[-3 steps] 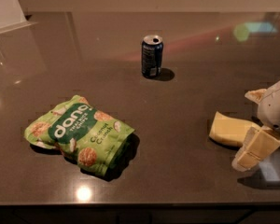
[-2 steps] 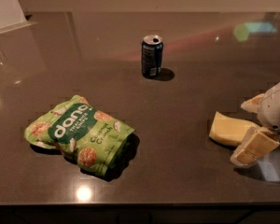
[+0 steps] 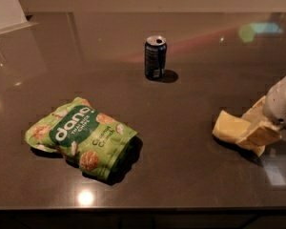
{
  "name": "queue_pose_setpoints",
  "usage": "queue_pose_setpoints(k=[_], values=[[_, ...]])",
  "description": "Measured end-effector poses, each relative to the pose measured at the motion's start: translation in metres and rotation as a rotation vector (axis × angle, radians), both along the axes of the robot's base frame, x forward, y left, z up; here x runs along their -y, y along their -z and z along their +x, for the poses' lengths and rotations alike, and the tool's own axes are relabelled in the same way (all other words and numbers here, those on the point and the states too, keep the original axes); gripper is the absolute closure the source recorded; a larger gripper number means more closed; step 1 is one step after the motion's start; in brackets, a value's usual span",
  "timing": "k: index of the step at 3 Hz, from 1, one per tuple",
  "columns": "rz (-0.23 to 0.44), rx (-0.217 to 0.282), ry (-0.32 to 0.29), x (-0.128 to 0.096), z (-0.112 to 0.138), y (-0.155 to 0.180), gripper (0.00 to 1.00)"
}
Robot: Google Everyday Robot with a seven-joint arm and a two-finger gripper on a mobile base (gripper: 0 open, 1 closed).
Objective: Move sponge near pepsi can
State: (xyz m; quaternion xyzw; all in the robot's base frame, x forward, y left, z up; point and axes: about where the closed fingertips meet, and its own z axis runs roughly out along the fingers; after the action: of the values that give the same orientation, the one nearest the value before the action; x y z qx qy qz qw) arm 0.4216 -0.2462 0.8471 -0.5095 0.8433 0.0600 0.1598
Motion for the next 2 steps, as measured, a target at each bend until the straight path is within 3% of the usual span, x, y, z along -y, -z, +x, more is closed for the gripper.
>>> queue_pose_setpoints(k=[1,2], values=[[0.004,0.016,-0.005,-0.009,0.02,-0.02,0.95],[0.016,0.063,-0.012,-0.034,0.052,-0.041,1.0]])
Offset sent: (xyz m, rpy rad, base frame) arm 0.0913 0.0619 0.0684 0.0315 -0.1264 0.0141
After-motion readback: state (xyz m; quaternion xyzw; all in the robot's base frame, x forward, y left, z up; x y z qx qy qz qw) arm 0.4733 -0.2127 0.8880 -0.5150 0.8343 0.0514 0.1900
